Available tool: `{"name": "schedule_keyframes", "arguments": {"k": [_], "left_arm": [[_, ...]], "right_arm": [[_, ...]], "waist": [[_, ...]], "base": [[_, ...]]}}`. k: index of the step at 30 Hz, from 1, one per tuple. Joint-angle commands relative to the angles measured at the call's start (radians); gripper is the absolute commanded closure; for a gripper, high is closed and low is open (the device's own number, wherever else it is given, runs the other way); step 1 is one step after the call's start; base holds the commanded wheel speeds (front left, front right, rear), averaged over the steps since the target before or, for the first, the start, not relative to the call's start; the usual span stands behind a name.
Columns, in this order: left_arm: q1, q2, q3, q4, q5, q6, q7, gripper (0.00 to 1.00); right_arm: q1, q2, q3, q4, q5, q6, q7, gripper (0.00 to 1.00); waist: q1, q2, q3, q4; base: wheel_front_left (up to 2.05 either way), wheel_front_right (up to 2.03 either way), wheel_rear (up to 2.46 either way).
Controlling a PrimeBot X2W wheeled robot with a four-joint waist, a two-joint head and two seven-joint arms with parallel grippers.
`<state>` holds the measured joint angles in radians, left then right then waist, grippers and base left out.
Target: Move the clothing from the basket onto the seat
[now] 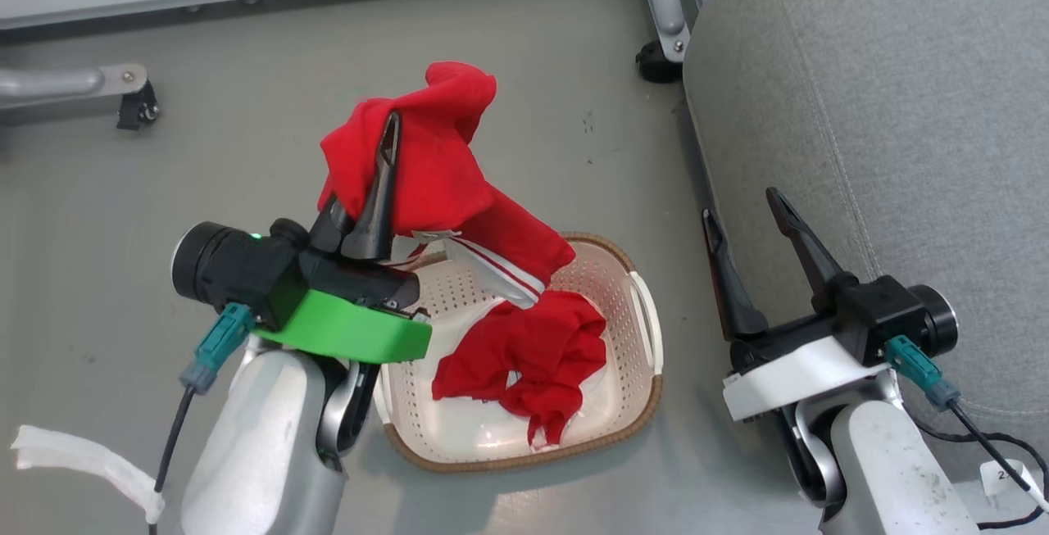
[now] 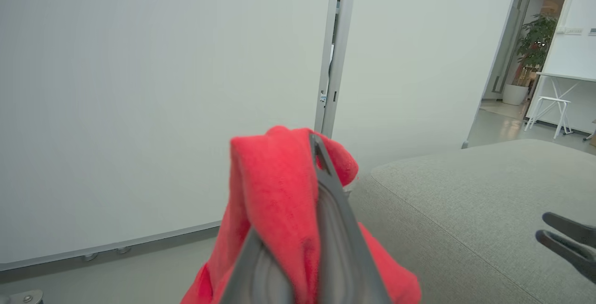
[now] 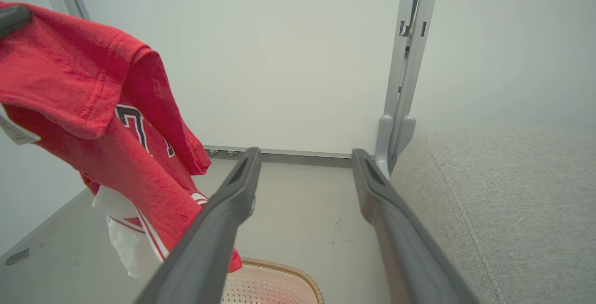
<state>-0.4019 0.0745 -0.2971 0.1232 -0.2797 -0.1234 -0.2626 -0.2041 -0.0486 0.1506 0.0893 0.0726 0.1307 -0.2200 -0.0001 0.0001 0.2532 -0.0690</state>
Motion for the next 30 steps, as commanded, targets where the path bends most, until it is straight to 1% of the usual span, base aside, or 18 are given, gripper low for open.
{"name": "schedule_keyframes", "arguments": {"k": [1,6,13,20,30], "left_arm": [[0.027,-0.005,0.002,-0.026,0.005,0.003,-0.003,1.0],[0.076,-0.008,-0.004,-0.104,0.016,0.01,-0.003,1.0],[0.151,0.0,-0.019,-0.163,0.021,0.018,-0.003,1.0],[0.206,0.005,-0.035,-0.184,0.014,0.029,0.003,1.0],[0.231,0.016,-0.042,-0.206,0.004,0.041,0.02,1.0]], "right_arm": [[0.023,-0.003,0.002,-0.008,0.003,0.0,0.005,0.0],[0.057,-0.003,0.006,-0.023,0.01,0.0,0.024,0.0],[0.105,-0.003,0.01,-0.042,0.024,0.0,0.044,0.0],[0.145,-0.003,0.012,-0.06,0.036,0.0,0.059,0.0],[0.163,-0.003,0.019,-0.075,0.044,0.0,0.077,0.0]], "waist": [[0.0001,-0.0001,-0.045,0.02],[0.0001,-0.0001,-0.086,0.02],[0.0001,-0.0001,-0.137,0.013],[0.0001,-0.0001,-0.167,0.01],[0.0001,-0.0001,-0.175,0.007]], "base": [[0.0,0.0,0.0],[0.0,0.0,0.0],[0.0,0.0,0.0],[0.0,0.0,0.0],[0.0,0.0,0.0]]}}
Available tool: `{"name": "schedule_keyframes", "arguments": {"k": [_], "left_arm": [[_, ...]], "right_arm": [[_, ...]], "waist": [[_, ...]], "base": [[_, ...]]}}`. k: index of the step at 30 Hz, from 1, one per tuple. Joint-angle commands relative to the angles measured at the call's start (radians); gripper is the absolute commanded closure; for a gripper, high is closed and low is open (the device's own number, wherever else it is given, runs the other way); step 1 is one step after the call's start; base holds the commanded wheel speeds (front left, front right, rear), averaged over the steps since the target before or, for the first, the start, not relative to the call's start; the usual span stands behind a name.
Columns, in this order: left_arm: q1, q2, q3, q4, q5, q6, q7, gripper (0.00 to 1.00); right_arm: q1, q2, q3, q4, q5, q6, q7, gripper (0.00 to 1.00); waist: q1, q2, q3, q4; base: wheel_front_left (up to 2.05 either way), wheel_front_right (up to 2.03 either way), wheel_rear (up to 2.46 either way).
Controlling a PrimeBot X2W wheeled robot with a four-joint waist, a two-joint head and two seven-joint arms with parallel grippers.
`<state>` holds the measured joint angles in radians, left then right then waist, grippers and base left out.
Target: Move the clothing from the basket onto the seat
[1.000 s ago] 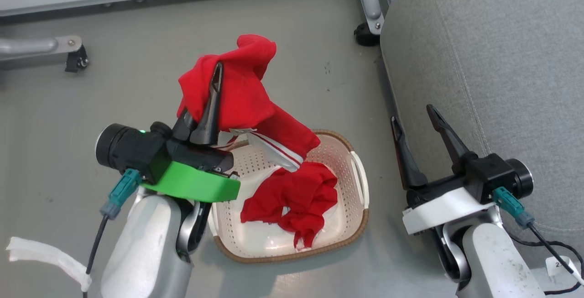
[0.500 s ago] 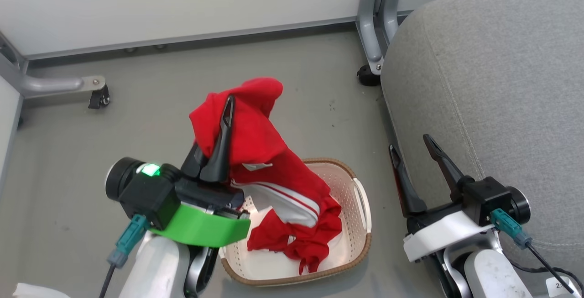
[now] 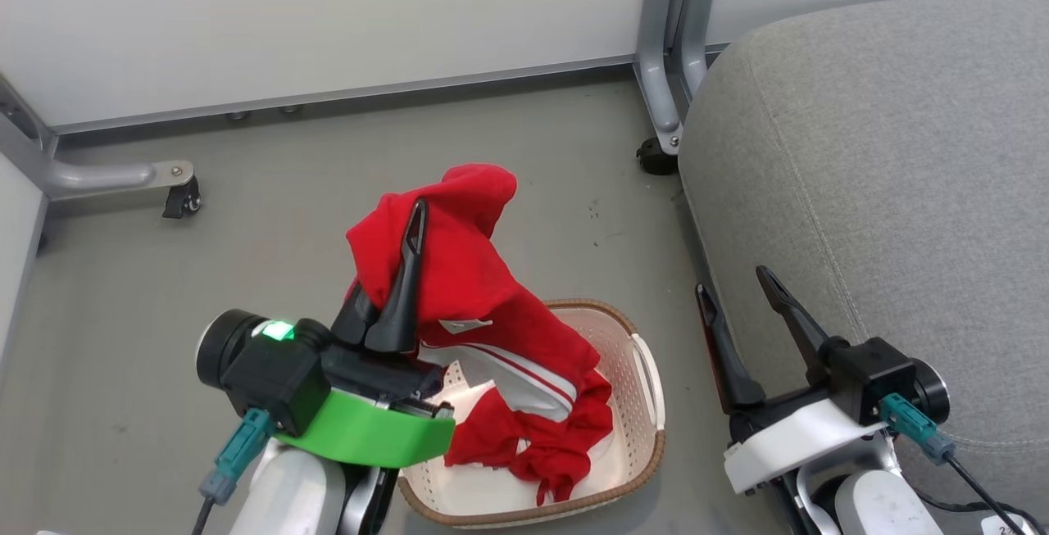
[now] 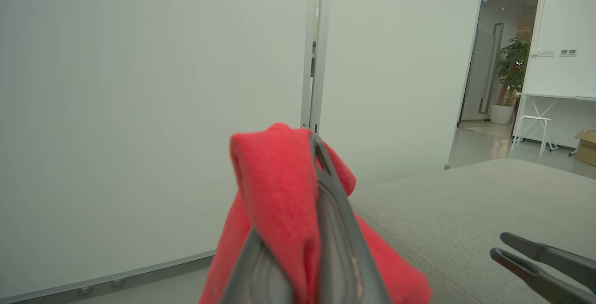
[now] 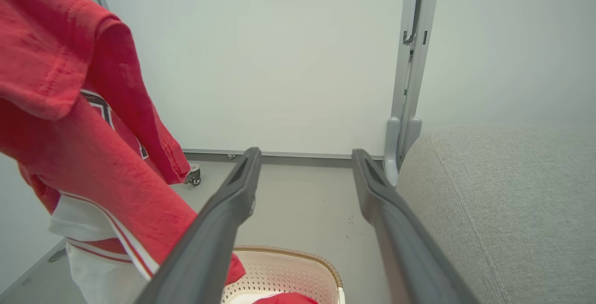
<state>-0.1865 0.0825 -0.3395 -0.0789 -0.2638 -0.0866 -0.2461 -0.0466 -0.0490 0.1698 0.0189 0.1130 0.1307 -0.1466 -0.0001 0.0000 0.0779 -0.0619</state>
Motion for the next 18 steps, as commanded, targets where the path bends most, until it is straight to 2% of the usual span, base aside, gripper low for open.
{"name": "schedule_keyframes", "arguments": {"k": [1,7,18], "left_arm": [[0.015,0.008,0.0,-0.005,-0.013,0.005,0.003,1.0],[0.01,0.012,-0.005,-0.012,-0.015,0.006,0.007,1.0],[-0.025,0.01,-0.03,-0.019,-0.017,0.003,0.015,1.0]], "right_arm": [[0.005,-0.003,0.002,-0.006,0.004,0.0,0.005,0.0],[-0.024,-0.003,0.069,0.004,0.004,0.0,0.024,0.0],[-0.18,-0.057,0.322,0.095,0.101,0.0,0.046,0.0]], "waist": [[0.0001,0.0,0.001,0.0],[0.0001,0.0,0.008,0.003],[0.0001,0.0,0.033,0.021]], "base": [[0.0,0.0,0.0],[0.0,0.0,0.0],[0.0,0.0,0.0]]}}
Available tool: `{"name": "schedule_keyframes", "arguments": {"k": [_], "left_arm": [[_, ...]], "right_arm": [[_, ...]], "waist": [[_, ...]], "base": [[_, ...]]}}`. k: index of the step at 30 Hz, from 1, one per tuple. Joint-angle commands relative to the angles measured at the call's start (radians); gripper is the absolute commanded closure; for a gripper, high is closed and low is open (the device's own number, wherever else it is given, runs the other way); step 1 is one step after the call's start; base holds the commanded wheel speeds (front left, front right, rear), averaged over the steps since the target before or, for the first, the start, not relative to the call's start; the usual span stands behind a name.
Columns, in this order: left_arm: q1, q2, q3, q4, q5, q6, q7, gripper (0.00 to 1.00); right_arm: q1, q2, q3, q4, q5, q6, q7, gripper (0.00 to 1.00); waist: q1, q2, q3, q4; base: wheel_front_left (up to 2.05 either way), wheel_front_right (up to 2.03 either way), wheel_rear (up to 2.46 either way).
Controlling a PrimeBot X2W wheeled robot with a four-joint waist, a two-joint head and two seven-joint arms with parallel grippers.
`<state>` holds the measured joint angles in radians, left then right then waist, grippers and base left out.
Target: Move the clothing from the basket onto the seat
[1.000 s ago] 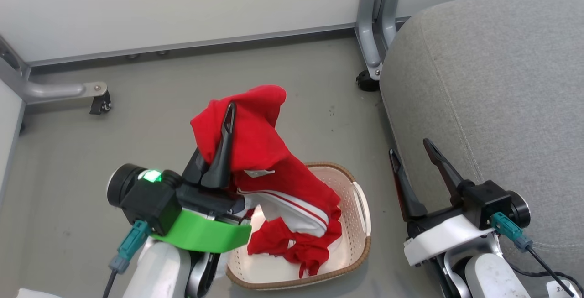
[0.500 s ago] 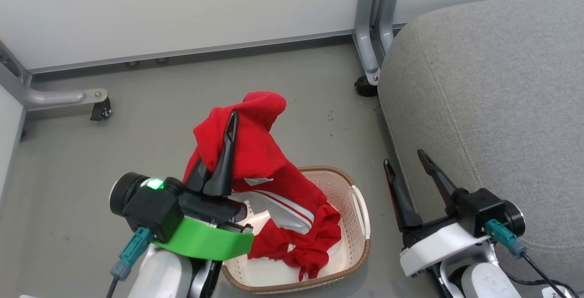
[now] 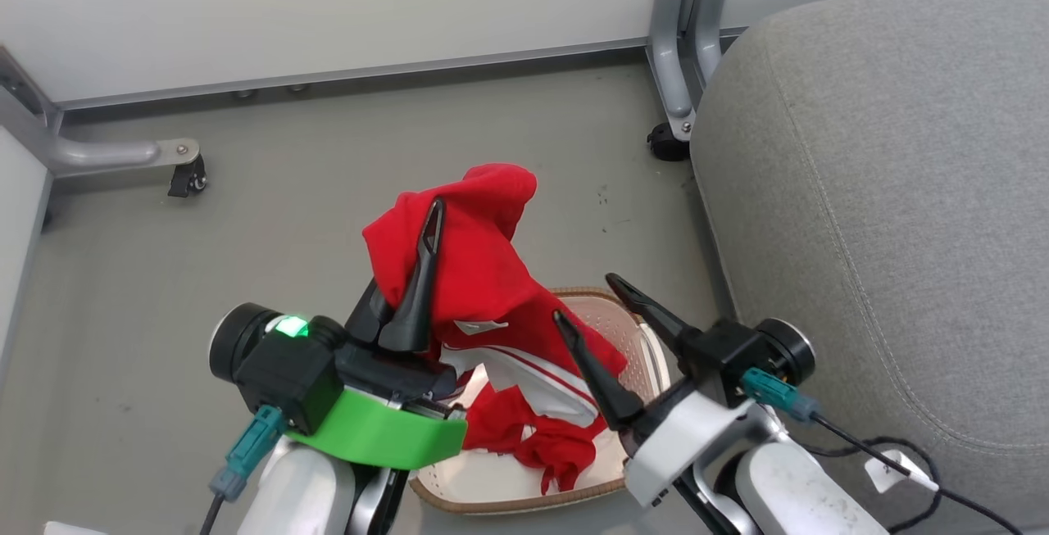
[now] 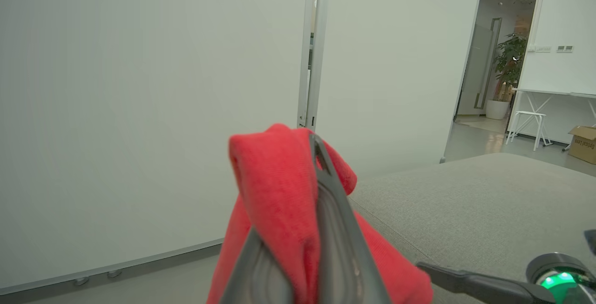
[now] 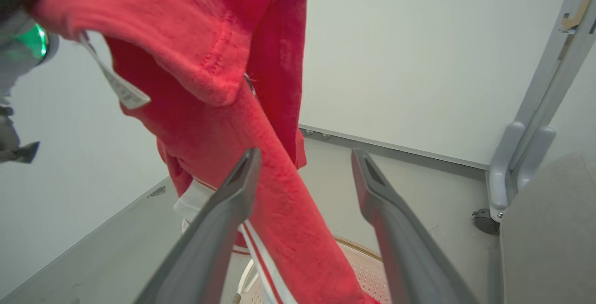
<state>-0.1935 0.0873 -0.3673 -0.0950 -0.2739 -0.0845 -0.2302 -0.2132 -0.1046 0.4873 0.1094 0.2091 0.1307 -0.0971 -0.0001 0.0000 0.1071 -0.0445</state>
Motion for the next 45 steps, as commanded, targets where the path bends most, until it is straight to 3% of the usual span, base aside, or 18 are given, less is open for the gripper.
{"name": "schedule_keyframes", "arguments": {"k": [1,20,21,23,45], "left_arm": [[-0.022,0.005,-0.004,-0.001,-0.008,0.001,0.0,1.0],[-0.046,-0.003,-0.054,0.013,-0.014,-0.005,0.0,1.0],[-0.046,-0.002,-0.056,0.013,-0.016,-0.006,0.0,1.0],[-0.047,-0.002,-0.059,0.014,-0.018,-0.006,0.0,1.0],[-0.041,0.013,-0.057,0.019,-0.022,0.022,-0.007,1.0]], "right_arm": [[-0.029,-0.003,0.019,0.017,0.012,0.0,-0.007,0.0],[-0.325,0.018,0.332,0.303,0.195,0.0,-0.075,0.0],[-0.335,0.019,0.344,0.315,0.205,0.0,-0.077,0.08],[-0.351,0.023,0.363,0.332,0.227,0.0,-0.084,1.0],[-0.413,0.021,0.412,0.396,0.307,0.0,-0.154,1.0]], "waist": [[0.0001,0.0,0.006,0.006],[0.0001,0.0,0.017,0.03],[0.0001,0.0,0.017,0.031],[0.0001,0.0,0.017,0.032],[0.0001,0.0,0.015,0.026]], "base": [[0.0,0.0,0.0],[0.0,0.0,0.0],[0.0,0.0,0.0],[0.0,0.0,0.0],[0.0,0.0,0.0]]}}
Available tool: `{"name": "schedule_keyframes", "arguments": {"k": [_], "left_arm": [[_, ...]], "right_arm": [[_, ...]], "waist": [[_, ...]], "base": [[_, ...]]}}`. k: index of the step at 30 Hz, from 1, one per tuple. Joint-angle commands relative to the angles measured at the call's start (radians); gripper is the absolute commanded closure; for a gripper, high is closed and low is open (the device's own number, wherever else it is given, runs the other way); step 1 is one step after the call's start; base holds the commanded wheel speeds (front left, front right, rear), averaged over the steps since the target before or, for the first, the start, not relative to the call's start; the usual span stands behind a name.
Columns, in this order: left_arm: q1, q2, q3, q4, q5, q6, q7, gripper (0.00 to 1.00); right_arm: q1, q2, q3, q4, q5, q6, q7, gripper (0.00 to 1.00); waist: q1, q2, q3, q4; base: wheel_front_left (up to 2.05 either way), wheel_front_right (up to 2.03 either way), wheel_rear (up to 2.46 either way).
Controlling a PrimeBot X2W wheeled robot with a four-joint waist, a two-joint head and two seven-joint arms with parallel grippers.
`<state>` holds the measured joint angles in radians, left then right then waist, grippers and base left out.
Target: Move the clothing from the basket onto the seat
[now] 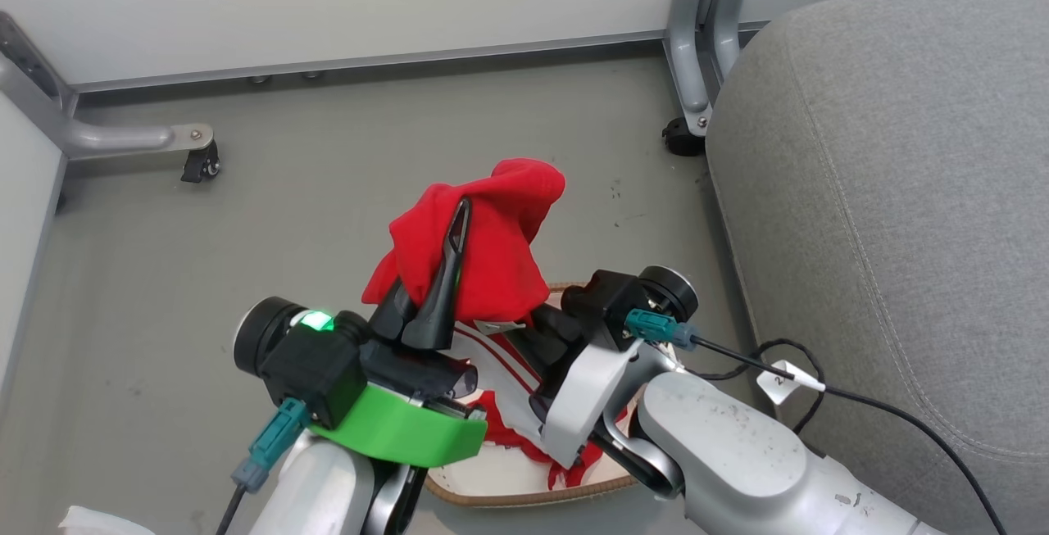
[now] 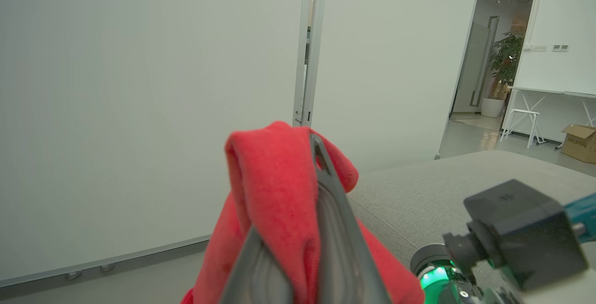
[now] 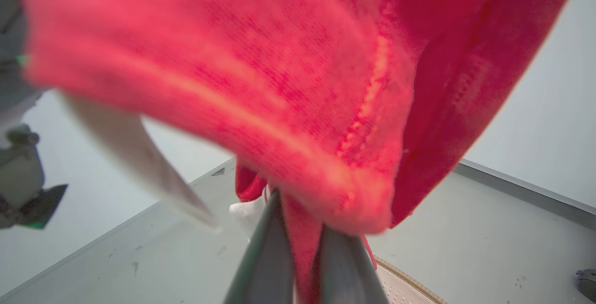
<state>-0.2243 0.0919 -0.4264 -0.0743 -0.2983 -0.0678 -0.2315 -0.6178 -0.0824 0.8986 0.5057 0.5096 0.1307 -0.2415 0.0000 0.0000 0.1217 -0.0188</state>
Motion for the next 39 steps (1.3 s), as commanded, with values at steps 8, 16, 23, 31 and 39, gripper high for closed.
{"name": "schedule_keyframes", "arguments": {"k": [8,16,23,31,39], "left_arm": [[0.01,0.024,0.005,0.001,0.003,0.016,0.003,0.0],[0.056,0.078,-0.017,0.028,0.023,0.007,0.048,0.0],[0.11,0.109,-0.065,0.067,0.028,-0.008,0.087,0.0],[0.148,0.124,-0.087,0.098,0.026,-0.004,0.089,0.0],[0.155,0.134,-0.096,0.104,0.032,0.007,0.094,0.0]], "right_arm": [[-0.021,-0.004,-0.02,-0.009,0.02,0.0,-0.019,1.0],[-0.023,-0.01,-0.063,-0.008,0.02,0.0,-0.025,1.0],[-0.006,-0.009,-0.101,-0.004,0.014,0.0,-0.025,1.0],[0.015,-0.009,-0.143,0.004,0.006,0.0,-0.025,1.0],[0.027,-0.011,-0.183,0.014,-0.005,0.0,-0.025,1.0]], "waist": [[0.0,0.0,0.0,0.006],[0.0,0.0,-0.001,0.015],[0.0,0.0,-0.009,0.023],[0.0,0.0,-0.017,0.032],[0.0,0.0,-0.018,0.032]], "base": [[0.0,0.0,0.0],[0.0,0.0,0.0],[0.0,0.0,0.0],[0.0,0.0,0.0],[0.0,0.0,0.0]]}}
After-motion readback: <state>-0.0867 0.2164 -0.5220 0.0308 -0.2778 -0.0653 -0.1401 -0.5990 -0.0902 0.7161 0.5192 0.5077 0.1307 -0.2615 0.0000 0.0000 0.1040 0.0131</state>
